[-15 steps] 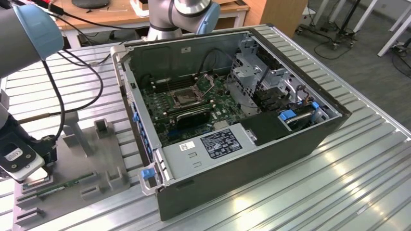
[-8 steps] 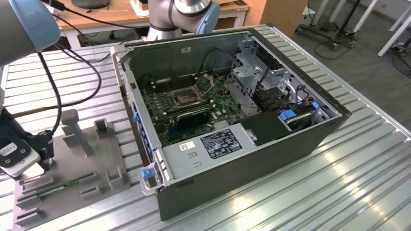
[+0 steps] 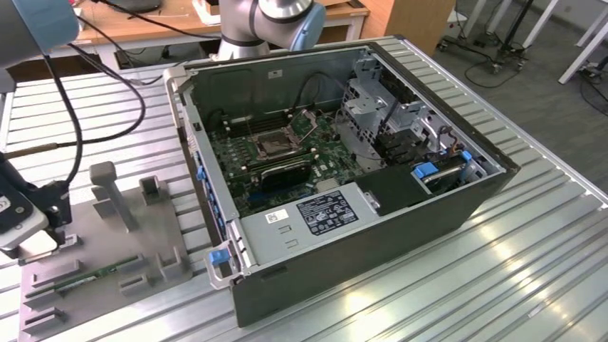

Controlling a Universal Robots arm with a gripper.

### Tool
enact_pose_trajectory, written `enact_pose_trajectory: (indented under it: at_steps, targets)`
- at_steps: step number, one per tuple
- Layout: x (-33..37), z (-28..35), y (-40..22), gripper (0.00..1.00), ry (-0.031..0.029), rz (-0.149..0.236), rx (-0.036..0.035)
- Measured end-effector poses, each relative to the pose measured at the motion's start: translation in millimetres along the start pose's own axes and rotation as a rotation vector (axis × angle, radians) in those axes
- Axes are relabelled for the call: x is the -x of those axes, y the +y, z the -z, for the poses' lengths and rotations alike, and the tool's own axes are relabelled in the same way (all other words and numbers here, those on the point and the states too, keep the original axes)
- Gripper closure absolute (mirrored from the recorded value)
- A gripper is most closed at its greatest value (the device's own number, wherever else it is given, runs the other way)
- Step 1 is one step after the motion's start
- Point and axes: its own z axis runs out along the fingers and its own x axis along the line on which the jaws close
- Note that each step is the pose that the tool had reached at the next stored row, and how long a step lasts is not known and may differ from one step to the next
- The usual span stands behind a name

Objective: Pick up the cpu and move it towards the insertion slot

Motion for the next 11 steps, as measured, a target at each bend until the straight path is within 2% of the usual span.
enact_pose_trajectory:
  at_steps: [5,9,11]
  targets:
    - [0.0,14.6,0.6,0.46,0.0001,0.000,0.0000]
    - [0.0,22.0,0.9,0.46,-0.0001,0.000,0.0001]
    - [0.0,23.4,0.9,0.46,-0.0002,0.000,0.0001]
